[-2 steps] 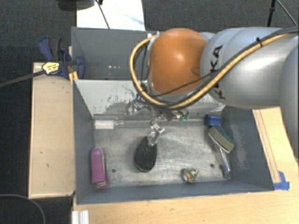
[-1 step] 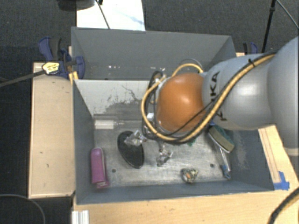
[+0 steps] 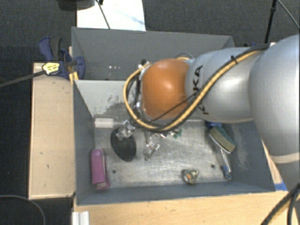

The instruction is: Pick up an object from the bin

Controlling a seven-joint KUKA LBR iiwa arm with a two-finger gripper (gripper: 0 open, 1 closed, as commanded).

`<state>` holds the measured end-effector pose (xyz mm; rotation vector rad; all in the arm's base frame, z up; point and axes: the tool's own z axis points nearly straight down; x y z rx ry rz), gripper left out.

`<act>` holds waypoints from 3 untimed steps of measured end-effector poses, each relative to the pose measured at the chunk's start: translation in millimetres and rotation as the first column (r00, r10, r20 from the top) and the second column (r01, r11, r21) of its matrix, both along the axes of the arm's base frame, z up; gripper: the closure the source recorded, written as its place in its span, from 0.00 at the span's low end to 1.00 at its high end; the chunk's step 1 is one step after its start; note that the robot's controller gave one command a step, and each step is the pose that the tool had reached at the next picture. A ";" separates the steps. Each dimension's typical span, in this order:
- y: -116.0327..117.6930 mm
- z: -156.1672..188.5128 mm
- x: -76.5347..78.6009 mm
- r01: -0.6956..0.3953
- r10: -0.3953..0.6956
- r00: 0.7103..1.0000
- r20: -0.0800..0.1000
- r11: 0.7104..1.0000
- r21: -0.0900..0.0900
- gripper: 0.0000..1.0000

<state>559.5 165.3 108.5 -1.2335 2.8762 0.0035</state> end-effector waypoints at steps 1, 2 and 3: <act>7.1 -7.5 2.6 -0.177 0.177 0.984 0.012 0.984 -0.001 0.00; 15.7 -20.9 -3.0 -0.367 0.367 0.930 -0.006 0.930 -0.004 0.00; 15.9 -20.8 -3.3 -0.366 0.366 0.930 -0.007 0.930 -0.003 1.00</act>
Offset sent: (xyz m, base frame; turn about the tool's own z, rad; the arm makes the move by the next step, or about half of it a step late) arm -0.0022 0.0233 -0.0385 -0.3230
